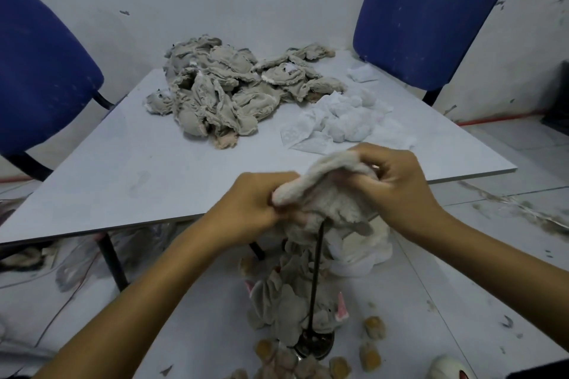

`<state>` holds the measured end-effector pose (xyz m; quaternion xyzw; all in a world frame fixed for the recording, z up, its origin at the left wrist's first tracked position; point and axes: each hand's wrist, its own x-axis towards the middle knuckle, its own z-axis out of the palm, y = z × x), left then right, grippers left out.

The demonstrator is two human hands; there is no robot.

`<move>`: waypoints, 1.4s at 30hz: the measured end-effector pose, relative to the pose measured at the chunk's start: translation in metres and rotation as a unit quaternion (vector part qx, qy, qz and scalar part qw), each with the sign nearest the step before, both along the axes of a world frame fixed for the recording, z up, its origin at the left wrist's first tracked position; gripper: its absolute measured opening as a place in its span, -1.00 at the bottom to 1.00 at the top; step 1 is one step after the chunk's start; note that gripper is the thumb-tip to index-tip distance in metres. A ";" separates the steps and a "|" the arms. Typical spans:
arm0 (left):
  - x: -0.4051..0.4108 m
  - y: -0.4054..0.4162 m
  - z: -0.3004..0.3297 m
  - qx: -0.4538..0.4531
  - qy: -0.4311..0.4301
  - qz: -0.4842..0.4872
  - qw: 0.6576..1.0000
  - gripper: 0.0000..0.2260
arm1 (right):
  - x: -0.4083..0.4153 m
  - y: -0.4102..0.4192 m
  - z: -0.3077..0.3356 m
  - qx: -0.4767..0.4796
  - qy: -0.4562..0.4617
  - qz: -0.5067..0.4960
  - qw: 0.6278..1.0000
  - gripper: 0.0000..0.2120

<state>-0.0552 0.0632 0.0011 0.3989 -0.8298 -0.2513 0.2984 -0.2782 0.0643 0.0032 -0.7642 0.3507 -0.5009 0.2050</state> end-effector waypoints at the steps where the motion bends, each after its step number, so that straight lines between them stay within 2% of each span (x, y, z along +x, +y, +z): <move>1: 0.001 0.001 -0.002 0.008 -0.081 -0.019 0.997 -0.69 | 0.004 0.001 0.002 0.001 0.050 0.004 0.999 -0.87; 2: 0.001 0.003 -0.002 0.028 -0.105 -0.032 0.993 -0.67 | 0.007 0.003 0.001 0.012 0.094 0.007 0.996 -0.78; 4: -0.003 0.003 -0.003 0.080 -0.010 -0.036 0.996 -0.65 | 0.009 0.005 -0.010 0.052 0.134 0.007 0.990 -0.66; 5: -0.005 0.003 -0.001 0.087 0.036 -0.024 0.995 -0.64 | 0.009 0.006 -0.015 0.067 0.137 0.006 0.988 -0.67; 8: -0.012 0.008 0.006 0.044 0.101 0.014 0.994 -0.77 | 0.000 0.004 -0.031 0.118 0.116 0.038 0.985 -0.93; 10: -0.020 0.012 0.007 0.022 0.176 0.037 0.983 -0.85 | -0.005 0.003 -0.037 0.133 0.073 0.043 0.987 -0.91; 12: -0.028 0.014 0.010 -0.019 0.219 0.052 0.974 -0.86 | -0.008 0.002 -0.039 0.092 0.037 0.022 0.995 -0.80; 13: -0.031 0.014 0.011 -0.047 0.196 0.054 0.978 -0.85 | -0.009 0.001 -0.039 0.067 0.048 0.012 0.997 -0.77; 15: -0.033 0.010 0.010 -0.072 0.095 0.047 0.992 -0.90 | -0.009 -0.001 -0.040 0.069 0.100 0.017 0.992 -0.88; 16: -0.032 0.008 0.009 -0.051 0.047 0.045 0.997 -0.94 | -0.009 -0.002 -0.042 0.093 0.124 0.027 0.988 -0.84; 18: -0.028 0.006 0.006 -0.023 0.016 0.046 0.999 -0.90 | -0.007 -0.002 -0.044 0.141 0.127 0.033 0.981 -0.76; 20: -0.024 0.008 0.010 -0.026 0.071 0.035 0.997 -0.92 | -0.005 0.000 -0.036 0.151 0.050 0.043 0.986 -0.84; 22: -0.017 0.007 0.020 0.016 0.198 0.034 0.980 -0.81 | -0.006 0.001 -0.020 0.128 -0.073 0.034 0.988 -0.79; 23: -0.010 0.005 0.022 0.035 0.213 0.033 0.976 -0.75 | -0.008 0.001 -0.011 0.108 -0.107 0.026 0.988 -0.75; 24: -0.004 0.002 0.024 0.039 0.170 0.033 0.984 -0.71 | -0.008 0.000 -0.004 0.087 -0.109 0.021 0.990 -0.72; 26: 0.005 -0.001 0.022 0.058 0.019 0.038 0.997 -0.66 | -0.001 0.000 0.006 0.054 -0.047 0.014 0.997 -0.73; 27: 0.006 0.000 0.021 0.086 -0.002 0.035 0.996 -0.64 | 0.002 0.001 0.007 0.048 -0.017 0.007 0.999 -0.76; 30: -0.001 0.005 0.025 0.134 0.080 0.015 0.988 -0.61 | 0.003 0.001 0.005 0.063 0.041 -0.007 0.997 -0.74; 32: -0.008 0.006 0.030 0.072 0.114 0.023 0.991 -0.69 | 0.000 0.004 0.000 0.066 0.060 0.001 0.996 -0.67; 35: -0.015 0.004 0.037 0.009 0.091 0.034 0.995 -0.77 | 0.001 0.006 0.001 0.059 -0.012 0.000 0.998 -0.58; 38: -0.013 0.001 0.037 0.017 -0.028 0.033 0.999 -0.78 | 0.004 0.004 0.002 0.052 -0.042 0.014 0.998 -0.51; 40: -0.012 -0.002 0.031 0.035 -0.138 0.024 0.989 -0.79 | 0.005 0.004 -0.007 0.072 0.013 0.034 0.997 -0.52; 42: -0.014 0.001 0.021 0.074 -0.190 -0.002 0.979 -0.81 | 0.006 0.007 -0.020 0.101 0.063 0.047 0.992 -0.60</move>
